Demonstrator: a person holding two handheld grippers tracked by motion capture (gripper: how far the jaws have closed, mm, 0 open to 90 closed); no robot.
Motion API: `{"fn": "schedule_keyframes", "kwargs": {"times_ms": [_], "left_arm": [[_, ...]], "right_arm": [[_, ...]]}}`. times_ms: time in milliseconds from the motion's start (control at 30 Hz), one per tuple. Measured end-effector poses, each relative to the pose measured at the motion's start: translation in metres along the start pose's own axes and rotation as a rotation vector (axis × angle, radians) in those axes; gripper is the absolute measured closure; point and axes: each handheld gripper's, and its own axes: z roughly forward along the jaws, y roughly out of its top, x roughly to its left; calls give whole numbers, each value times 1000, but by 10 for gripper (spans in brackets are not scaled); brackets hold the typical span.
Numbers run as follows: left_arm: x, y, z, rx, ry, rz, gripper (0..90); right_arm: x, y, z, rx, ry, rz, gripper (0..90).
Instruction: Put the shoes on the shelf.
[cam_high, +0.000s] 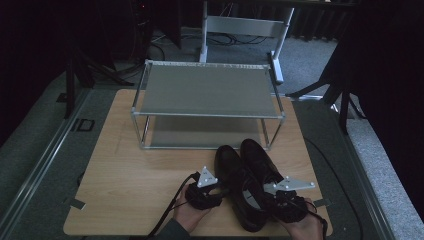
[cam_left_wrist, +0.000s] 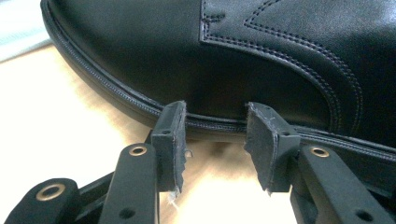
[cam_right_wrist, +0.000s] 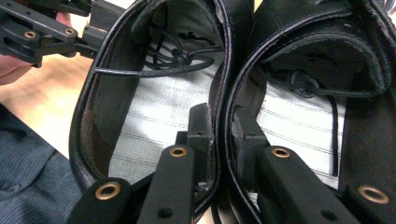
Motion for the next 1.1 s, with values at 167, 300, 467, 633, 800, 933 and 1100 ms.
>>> {"fn": "schedule_keyframes", "kwargs": {"times_ms": [167,300,467,633,800,933,1100], "left_arm": [[8,8,-1,0,34,2,584],[16,12,2,1,64,2,587],[27,18,6,-7,95,-8,590],[41,26,12,-12,132,-7,592],[52,35,18,-27,159,0,595],[59,42,21,-30,187,3,600],[69,47,26,-27,223,1,615]], "right_arm": [[0,10,5,-19,-12,-2,800],[2,19,12,-26,-29,-11,800],[1,30,22,-35,-50,-11,800],[0,39,32,-49,-69,-2,800],[-2,54,43,-69,-104,-1,800],[-4,61,50,-86,-113,7,800],[-10,72,61,-91,-111,11,800]]}}
